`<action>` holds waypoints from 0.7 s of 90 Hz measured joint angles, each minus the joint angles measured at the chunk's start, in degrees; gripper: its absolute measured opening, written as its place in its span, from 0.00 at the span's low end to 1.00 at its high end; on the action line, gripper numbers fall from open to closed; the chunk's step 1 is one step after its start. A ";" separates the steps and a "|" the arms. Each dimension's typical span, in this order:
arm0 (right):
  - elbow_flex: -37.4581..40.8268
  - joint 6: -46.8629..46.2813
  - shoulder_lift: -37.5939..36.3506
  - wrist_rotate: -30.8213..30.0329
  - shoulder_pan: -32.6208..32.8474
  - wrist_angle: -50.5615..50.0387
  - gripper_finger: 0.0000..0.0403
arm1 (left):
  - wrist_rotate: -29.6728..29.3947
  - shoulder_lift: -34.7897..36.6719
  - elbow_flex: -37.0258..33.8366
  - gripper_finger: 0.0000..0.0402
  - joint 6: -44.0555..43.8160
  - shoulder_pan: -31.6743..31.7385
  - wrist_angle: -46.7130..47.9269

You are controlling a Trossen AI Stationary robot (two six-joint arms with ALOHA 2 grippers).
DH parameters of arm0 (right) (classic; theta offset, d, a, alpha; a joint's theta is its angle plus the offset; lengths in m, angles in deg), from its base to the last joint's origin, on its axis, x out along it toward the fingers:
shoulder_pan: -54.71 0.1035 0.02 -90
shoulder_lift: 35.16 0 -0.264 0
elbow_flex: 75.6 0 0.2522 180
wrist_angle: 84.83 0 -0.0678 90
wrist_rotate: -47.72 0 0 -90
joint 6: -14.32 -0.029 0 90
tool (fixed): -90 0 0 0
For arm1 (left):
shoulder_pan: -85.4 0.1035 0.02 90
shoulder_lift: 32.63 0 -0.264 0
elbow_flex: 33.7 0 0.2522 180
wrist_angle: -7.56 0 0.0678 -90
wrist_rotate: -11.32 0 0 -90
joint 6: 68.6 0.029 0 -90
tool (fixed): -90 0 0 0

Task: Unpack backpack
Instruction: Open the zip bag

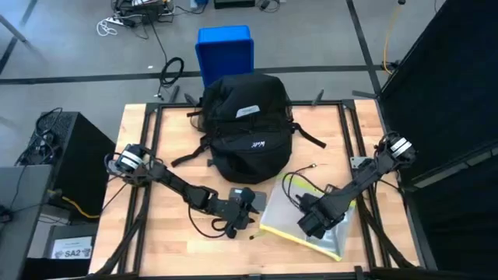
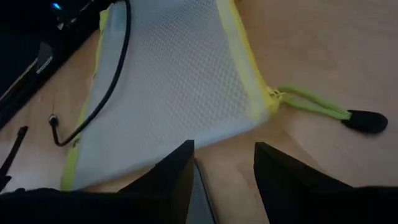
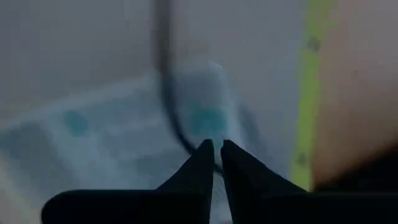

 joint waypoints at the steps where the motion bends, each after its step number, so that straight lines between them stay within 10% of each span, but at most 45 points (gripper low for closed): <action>1: 0.00 -0.60 0.01 0.11 0.08 -0.53 0.01 | 0.00 0.00 0.00 0.34 -0.08 0.02 0.10; 27: 3.87 -4.53 -0.01 6.43 0.14 -0.97 0.00 | 0.00 -0.02 -0.02 0.34 -1.33 0.05 0.24; 63: 1.81 10.27 -0.19 -3.51 -0.49 14.03 0.01 | -0.02 -0.02 -0.02 0.34 -1.52 0.05 0.11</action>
